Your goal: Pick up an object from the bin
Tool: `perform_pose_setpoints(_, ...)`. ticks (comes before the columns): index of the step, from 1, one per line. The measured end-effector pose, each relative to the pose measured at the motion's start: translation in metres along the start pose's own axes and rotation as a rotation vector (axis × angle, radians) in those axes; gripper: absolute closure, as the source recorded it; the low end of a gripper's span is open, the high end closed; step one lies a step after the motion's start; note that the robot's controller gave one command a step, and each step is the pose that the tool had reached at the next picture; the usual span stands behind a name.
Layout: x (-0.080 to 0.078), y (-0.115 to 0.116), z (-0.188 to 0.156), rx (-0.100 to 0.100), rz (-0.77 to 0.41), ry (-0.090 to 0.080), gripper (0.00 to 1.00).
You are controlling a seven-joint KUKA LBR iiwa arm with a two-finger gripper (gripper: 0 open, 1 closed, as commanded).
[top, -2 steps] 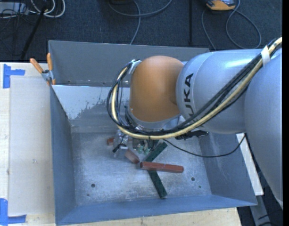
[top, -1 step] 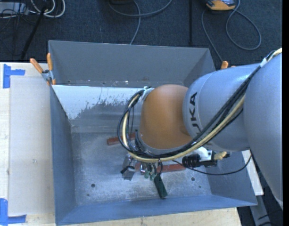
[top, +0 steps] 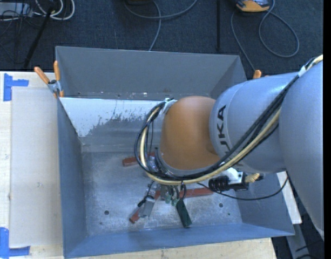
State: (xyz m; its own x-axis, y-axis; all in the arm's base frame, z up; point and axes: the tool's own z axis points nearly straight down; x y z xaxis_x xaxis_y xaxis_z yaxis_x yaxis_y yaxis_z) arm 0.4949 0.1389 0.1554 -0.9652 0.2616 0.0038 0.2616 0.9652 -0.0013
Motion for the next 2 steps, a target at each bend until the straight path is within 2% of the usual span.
perform_pose_setpoints(1, 0.0032, -0.0364, 0.0891, 0.001, -0.101, -0.001, 0.0)
perform_pose_setpoints(2, 0.0026, -0.0351, 0.0862, -0.001, -0.1, -0.003, 1.0)
